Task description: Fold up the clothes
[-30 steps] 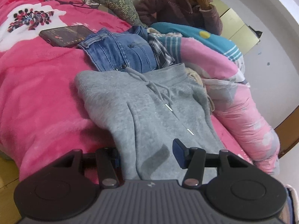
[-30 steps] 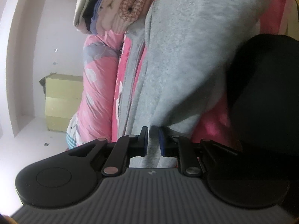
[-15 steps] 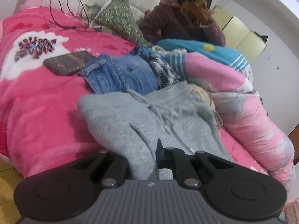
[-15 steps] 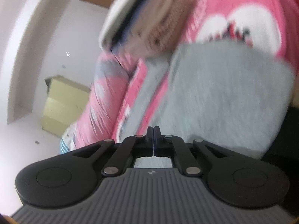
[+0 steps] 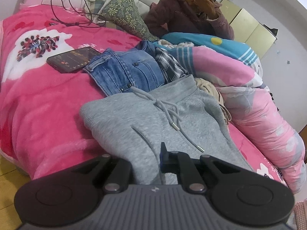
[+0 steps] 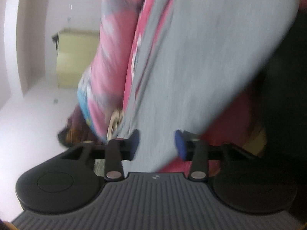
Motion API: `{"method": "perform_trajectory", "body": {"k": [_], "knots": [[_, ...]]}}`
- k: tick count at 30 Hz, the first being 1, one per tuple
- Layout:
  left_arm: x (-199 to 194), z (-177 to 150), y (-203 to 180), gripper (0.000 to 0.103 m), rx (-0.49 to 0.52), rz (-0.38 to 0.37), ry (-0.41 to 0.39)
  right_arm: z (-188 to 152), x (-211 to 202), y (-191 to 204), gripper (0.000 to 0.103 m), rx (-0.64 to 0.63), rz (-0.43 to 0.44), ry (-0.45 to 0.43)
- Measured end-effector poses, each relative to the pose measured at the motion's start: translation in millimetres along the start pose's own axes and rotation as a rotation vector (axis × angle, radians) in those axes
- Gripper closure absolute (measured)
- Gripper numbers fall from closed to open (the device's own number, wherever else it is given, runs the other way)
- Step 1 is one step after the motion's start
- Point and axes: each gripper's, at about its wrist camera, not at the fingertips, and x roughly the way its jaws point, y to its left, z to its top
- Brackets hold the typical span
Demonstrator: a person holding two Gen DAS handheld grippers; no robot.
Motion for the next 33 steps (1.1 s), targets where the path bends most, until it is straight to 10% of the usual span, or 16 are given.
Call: {"method": "perform_trajectory", "body": {"k": [12, 19, 33], "knots": [[12, -2, 5, 0.095, -0.011, 0.008, 0.012, -8, 38, -12, 0.049, 0.113, -0.022, 0.216], [19, -1, 10, 0.095, -0.016, -0.008, 0.01, 16, -23, -7, 0.07, 0.085, -0.016, -0.151], [19, 0, 6, 0.096, 0.004, 0.023, -0.005, 52, -78, -19, 0.099, 0.056, -0.059, -0.49]]}}
